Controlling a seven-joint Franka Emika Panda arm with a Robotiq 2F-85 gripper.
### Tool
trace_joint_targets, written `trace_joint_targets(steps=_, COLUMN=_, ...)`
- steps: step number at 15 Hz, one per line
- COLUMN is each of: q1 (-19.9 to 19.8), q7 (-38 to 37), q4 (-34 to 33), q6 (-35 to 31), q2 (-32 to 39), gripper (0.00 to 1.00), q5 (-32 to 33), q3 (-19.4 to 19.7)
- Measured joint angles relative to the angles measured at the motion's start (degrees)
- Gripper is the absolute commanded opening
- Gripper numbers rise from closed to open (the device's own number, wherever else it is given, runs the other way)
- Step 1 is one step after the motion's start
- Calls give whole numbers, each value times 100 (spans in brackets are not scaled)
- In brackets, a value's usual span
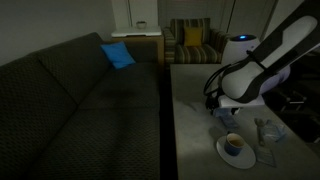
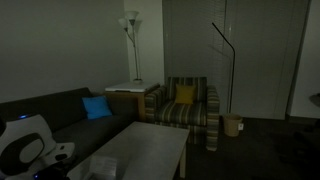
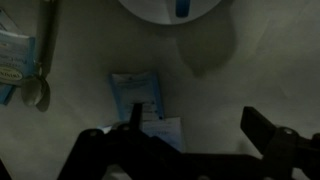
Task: Move the mug from the plate to the table
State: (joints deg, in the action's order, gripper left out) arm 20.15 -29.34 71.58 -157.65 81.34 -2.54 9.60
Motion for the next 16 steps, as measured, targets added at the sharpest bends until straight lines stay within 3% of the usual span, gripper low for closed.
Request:
trace_joint_targets(steps=7, q1=367, q7=-712, q4=918, q6=-695, q2=-112, gripper=100, q5=-31, q3=18)
trace_joint_targets(steps=16, q1=294, q7=-372, q4=1538, q6=-1280, q2=-275, gripper=100, q5=-40, q3=-94)
